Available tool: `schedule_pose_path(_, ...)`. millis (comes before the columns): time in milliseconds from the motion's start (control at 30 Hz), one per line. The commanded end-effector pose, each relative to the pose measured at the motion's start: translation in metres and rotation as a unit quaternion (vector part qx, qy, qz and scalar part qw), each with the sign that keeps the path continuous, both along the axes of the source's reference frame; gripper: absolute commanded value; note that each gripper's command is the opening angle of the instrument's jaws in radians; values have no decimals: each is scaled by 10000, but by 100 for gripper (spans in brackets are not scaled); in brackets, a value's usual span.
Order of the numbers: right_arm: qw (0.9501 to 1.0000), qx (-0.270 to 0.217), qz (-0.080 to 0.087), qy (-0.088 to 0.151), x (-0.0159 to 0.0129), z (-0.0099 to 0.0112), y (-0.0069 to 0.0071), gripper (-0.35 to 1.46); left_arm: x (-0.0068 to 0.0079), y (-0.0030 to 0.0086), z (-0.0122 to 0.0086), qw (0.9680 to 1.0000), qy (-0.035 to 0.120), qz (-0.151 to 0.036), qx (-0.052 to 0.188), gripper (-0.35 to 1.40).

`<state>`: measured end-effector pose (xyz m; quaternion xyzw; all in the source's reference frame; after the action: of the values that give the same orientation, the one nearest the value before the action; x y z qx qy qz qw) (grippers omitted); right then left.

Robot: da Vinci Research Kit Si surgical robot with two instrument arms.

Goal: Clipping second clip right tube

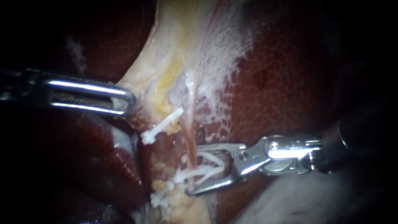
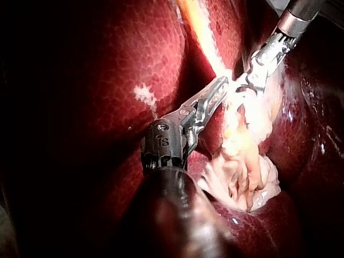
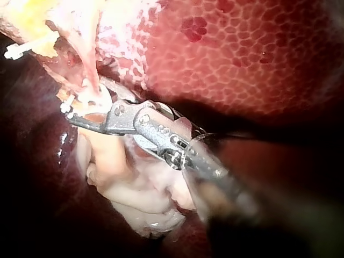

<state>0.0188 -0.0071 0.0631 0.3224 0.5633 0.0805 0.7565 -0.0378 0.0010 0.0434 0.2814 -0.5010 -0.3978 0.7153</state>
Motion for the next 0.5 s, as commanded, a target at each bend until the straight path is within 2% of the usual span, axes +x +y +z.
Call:
schedule_pose_path(33,10000,36,-25,2,2,-1,-1,60,-1,0,1,10000,3,-2,1,-35)
schedule_pose_path(200,9999,118,-117,22,5,-3,-2,59,-2,0,1,10000,6,-6,0,-35)
schedule_pose_path(500,9992,375,-89,-71,-4,-5,3,49,-2,0,3,10000,5,-4,-2,-35)
